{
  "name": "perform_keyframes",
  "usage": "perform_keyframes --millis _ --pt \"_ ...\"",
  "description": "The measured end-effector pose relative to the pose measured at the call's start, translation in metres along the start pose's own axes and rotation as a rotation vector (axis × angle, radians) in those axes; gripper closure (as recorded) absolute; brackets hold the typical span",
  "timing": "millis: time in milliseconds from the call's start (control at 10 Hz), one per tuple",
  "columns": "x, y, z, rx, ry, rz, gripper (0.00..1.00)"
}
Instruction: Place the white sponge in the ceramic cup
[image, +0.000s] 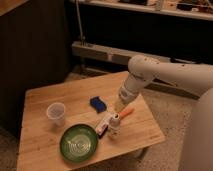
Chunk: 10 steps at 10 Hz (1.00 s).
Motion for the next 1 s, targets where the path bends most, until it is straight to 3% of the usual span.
perform_keyframes --millis 500,700,800,1000 --pt "0.001 -0.001 -0.001 -0.006 0.0 0.003 0.95" --pt "0.017 -0.003 -0.013 -0.098 0.024 0.02 0.95" --pt "0.041 -0.007 -0.027 -0.169 0.068 0.023 0.95" --pt "0.075 -0.006 -0.049 -0.243 0.135 0.03 1.0"
